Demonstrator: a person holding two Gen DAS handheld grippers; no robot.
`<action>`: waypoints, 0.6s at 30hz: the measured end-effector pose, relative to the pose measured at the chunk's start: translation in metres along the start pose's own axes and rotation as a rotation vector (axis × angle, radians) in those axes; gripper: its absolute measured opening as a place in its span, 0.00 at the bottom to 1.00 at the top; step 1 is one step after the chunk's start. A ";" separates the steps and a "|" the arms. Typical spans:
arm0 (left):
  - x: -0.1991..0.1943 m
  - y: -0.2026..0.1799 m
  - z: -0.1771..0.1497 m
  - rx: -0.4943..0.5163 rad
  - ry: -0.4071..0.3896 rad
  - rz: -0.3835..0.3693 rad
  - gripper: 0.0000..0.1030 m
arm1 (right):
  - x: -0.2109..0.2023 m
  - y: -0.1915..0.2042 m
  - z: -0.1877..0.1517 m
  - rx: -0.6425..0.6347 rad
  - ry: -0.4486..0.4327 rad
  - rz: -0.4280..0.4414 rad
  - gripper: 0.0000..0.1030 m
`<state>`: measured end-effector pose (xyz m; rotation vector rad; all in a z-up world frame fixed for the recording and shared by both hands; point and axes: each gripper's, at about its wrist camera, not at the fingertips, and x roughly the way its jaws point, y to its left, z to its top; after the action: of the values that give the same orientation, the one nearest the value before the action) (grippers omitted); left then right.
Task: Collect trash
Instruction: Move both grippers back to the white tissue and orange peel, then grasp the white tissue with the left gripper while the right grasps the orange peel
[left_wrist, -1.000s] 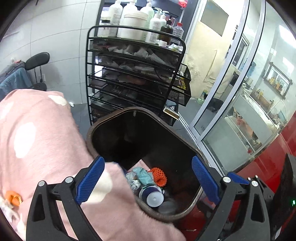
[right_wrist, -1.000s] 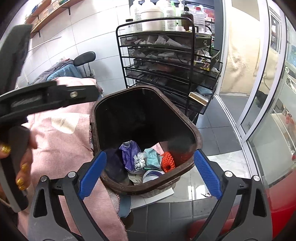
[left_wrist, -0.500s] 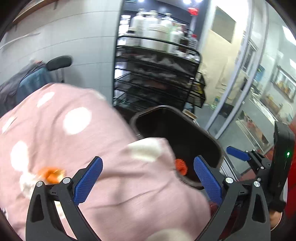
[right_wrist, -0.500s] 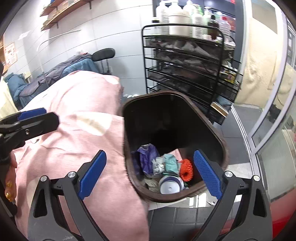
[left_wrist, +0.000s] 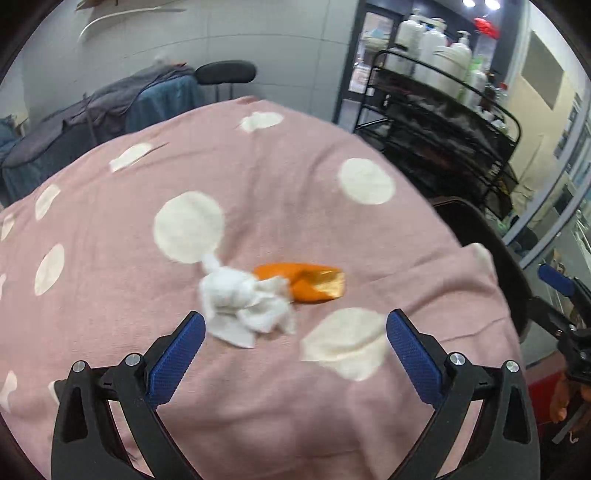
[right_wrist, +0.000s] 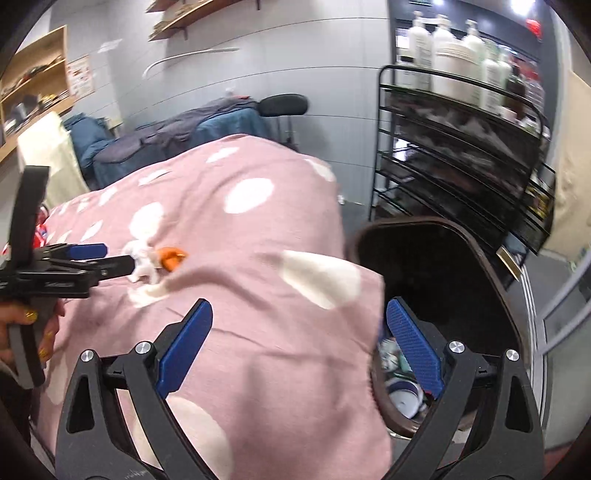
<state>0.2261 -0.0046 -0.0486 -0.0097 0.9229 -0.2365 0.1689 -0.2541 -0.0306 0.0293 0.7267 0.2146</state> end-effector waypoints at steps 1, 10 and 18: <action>0.003 0.005 0.000 -0.004 0.009 0.010 0.94 | 0.002 0.007 0.003 -0.013 0.003 0.018 0.91; 0.039 0.025 0.005 0.028 0.098 0.092 0.75 | 0.020 0.051 0.017 -0.093 0.037 0.091 0.91; 0.035 0.035 0.005 0.003 0.080 0.101 0.33 | 0.040 0.073 0.025 -0.160 0.092 0.118 0.91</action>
<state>0.2575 0.0220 -0.0772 0.0492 0.9996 -0.1455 0.2012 -0.1732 -0.0309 -0.0910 0.7983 0.3880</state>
